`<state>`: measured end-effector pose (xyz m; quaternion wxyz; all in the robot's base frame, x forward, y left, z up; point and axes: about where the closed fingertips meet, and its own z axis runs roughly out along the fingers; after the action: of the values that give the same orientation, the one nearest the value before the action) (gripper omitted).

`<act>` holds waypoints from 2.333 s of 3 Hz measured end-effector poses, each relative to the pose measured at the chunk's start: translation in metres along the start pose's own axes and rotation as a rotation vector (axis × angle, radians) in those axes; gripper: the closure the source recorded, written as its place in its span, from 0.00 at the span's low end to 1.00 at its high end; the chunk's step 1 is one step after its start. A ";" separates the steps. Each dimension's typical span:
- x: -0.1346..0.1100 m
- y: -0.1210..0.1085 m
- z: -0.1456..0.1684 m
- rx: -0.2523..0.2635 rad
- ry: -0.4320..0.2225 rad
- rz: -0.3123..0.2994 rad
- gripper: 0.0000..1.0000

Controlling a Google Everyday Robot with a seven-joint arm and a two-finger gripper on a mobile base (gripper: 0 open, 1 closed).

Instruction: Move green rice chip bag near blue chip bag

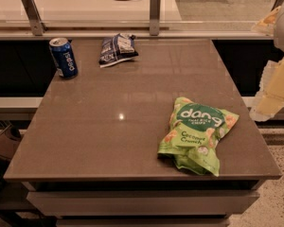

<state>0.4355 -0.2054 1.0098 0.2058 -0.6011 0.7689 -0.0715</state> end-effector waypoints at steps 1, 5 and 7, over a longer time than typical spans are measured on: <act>0.000 0.000 0.000 0.002 -0.001 0.000 0.00; -0.018 0.079 0.114 -0.253 -0.112 0.104 0.00; -0.049 0.074 0.155 -0.256 -0.112 0.094 0.00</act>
Offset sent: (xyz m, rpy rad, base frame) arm 0.0221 0.0124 -0.0710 0.1004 0.0869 0.0067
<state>0.4412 -0.1177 0.8545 0.1732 -0.5886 0.7865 0.0704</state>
